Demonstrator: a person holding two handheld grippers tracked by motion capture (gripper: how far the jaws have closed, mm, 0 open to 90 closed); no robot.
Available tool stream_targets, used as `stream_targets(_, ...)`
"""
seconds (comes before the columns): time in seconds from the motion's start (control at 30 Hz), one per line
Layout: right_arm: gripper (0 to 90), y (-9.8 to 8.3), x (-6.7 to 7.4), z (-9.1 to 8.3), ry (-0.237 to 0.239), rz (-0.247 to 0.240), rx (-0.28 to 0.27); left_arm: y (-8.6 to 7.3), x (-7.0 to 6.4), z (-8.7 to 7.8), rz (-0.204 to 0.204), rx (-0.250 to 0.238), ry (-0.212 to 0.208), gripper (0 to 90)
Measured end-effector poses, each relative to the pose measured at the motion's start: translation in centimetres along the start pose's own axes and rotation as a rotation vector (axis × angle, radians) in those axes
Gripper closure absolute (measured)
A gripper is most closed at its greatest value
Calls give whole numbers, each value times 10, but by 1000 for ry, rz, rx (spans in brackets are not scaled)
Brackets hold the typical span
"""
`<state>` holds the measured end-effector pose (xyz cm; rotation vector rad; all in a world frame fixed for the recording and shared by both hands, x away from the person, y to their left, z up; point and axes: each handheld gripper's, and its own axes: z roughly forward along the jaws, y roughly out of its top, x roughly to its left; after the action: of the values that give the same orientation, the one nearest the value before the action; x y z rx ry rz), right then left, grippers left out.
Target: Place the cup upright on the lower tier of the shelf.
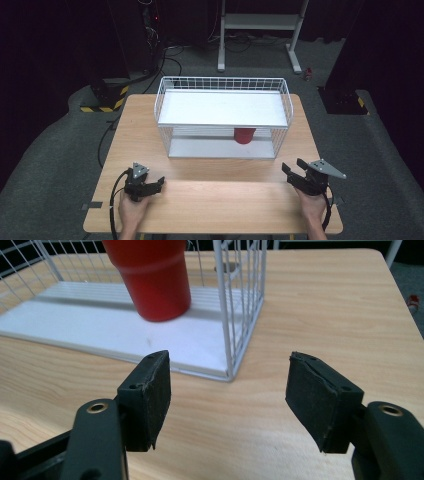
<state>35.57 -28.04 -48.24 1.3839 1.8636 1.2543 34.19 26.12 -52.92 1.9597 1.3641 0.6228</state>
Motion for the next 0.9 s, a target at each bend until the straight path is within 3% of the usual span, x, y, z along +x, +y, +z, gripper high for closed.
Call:
stream_targets(0.37,345,-15,-6,-3,-23,-11,47,0,0,0,1,2,-1,211)
stream_targets(0.9,338,-29,-7,9,-86,-106,193,0,0,0,0,0,0,211)
